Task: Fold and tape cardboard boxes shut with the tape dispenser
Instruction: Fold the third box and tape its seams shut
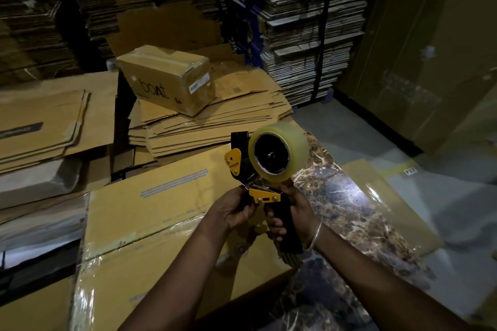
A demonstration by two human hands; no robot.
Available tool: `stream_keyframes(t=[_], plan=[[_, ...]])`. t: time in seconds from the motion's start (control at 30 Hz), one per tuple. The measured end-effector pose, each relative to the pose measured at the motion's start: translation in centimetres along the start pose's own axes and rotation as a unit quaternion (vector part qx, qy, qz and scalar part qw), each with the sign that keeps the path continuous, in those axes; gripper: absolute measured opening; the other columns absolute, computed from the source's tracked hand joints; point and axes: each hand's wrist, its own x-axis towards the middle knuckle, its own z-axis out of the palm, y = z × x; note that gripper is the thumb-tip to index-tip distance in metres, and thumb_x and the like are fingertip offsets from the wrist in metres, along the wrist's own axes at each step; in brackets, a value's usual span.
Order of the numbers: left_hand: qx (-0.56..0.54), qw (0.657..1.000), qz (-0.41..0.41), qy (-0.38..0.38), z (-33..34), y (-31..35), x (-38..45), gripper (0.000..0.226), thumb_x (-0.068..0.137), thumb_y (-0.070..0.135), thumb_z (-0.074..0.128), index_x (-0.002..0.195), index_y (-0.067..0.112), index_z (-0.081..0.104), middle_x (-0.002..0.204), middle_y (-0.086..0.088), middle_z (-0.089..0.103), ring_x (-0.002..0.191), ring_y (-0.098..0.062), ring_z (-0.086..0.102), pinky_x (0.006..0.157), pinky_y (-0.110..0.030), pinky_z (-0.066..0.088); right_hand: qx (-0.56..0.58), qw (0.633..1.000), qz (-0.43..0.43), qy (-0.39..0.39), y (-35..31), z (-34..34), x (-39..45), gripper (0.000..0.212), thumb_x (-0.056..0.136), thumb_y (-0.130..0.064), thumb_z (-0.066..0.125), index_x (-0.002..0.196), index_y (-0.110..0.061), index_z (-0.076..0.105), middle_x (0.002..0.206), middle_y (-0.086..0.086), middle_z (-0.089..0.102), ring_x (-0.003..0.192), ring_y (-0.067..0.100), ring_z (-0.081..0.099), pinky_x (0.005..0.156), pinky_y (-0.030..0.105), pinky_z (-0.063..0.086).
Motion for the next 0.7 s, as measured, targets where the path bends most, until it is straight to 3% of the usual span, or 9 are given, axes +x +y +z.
stream_keyframes(t=[0.13, 0.2, 0.27, 0.33, 0.47, 0.57, 0.63, 0.7], plan=[[0.014, 1.000, -0.010, 0.001, -0.1, 0.0, 0.1, 0.023, 0.105, 0.005, 0.040, 0.103, -0.005, 0.060, 0.092, -0.019, 0.065, 0.080, -0.022, 0.068, 0.077, -0.030, 0.059, -0.007, 1.000, -0.016, 0.010, 0.2, 0.1, -0.1, 0.063, 0.055, -0.069, 0.068, 0.064, -0.009, 0.057, 0.050, 0.003, 0.038, 0.037, 0.017, 0.035, 0.046, 0.024, 0.030], [0.029, 0.999, -0.025, 0.004, 0.1, -0.3, -0.2, 0.021, 0.103, 0.003, 0.041, 0.097, -0.004, 0.060, 0.083, -0.020, 0.063, 0.062, -0.022, 0.069, 0.052, -0.025, 0.060, -0.006, 1.000, -0.011, 0.025, 0.2, 0.0, -0.4, 0.058, 0.063, -0.068, 0.056, 0.062, -0.010, 0.057, 0.050, 0.003, 0.038, 0.037, 0.016, 0.035, 0.046, 0.024, 0.030], [0.054, 0.998, -0.028, 0.002, 0.2, -0.6, -0.6, 0.021, 0.102, 0.003, 0.042, 0.093, -0.003, 0.060, 0.077, -0.020, 0.061, 0.053, -0.020, 0.067, 0.041, -0.020, 0.052, 0.003, 0.999, -0.007, 0.032, 0.2, -0.1, -0.6, 0.058, 0.067, -0.067, 0.050, 0.063, -0.009, 0.056, 0.050, 0.003, 0.038, 0.037, 0.016, 0.034, 0.046, 0.023, 0.030], [0.079, 0.997, -0.022, -0.004, 0.2, -0.8, -0.5, 0.020, 0.100, 0.003, 0.045, 0.090, -0.003, 0.061, 0.073, -0.019, 0.064, 0.055, -0.020, 0.067, 0.044, -0.019, 0.053, 0.012, 1.000, -0.004, 0.027, 0.3, -0.1, -0.6, 0.063, 0.058, -0.069, 0.064, 0.064, -0.007, 0.055, 0.050, 0.004, 0.038, 0.037, 0.018, 0.035, 0.045, 0.023, 0.030], [0.107, 0.994, -0.028, -0.021, 0.6, -0.6, -0.6, 0.021, 0.094, 0.018, 0.057, 0.102, -0.001, 0.063, 0.089, -0.015, 0.063, 0.072, -0.021, 0.065, 0.057, -0.022, 0.057, 0.011, 1.000, -0.004, 0.004, 0.5, -0.5, -0.8, 0.073, 0.038, -0.068, 0.082, 0.066, -0.005, 0.055, 0.050, 0.005, 0.039, 0.036, 0.019, 0.037, 0.044, 0.022, 0.033], [0.124, 0.991, -0.041, -0.005, 0.0, 0.8, -1.2, 0.033, 0.101, 0.016, 0.043, 0.075, 0.001, 0.058, 0.068, -0.014, 0.062, 0.052, -0.020, 0.064, 0.052, -0.024, 0.059, 0.035, 0.999, -0.008, -0.012, 0.2, -1.1, -1.5, 0.073, 0.039, -0.067, 0.084, 0.068, -0.006, 0.056, 0.051, 0.004, 0.039, 0.037, 0.017, 0.038, 0.044, 0.021, 0.034], [0.130, 0.991, -0.037, 0.013, 0.0, 1.6, -1.7, 0.031, 0.096, 0.011, 0.038, 0.072, 0.001, 0.055, 0.068, -0.017, 0.064, 0.058, -0.027, 0.069, 0.068, -0.034, 0.060, 0.051, 0.998, -0.007, -0.030, -0.1, -1.5, -1.8, 0.072, 0.045, -0.066, 0.084, 0.070, -0.005, 0.055, 0.052, 0.003, 0.040, 0.037, 0.017, 0.040, 0.044, 0.022, 0.037], [0.144, 0.989, -0.031, 0.030, 0.5, 2.1, -1.9, 0.029, 0.096, 0.013, 0.037, 0.076, 0.001, 0.054, 0.074, -0.017, 0.065, 0.067, -0.030, 0.071, 0.068, -0.040, 0.061, 0.042, 0.999, 0.001, -0.029, 0.1, -1.7, -1.9, 0.071, 0.047, -0.065, 0.083, 0.071, -0.006, 0.053, 0.052, 0.003, 0.040, 0.037, 0.017, 0.039, 0.044, 0.021, 0.037]])
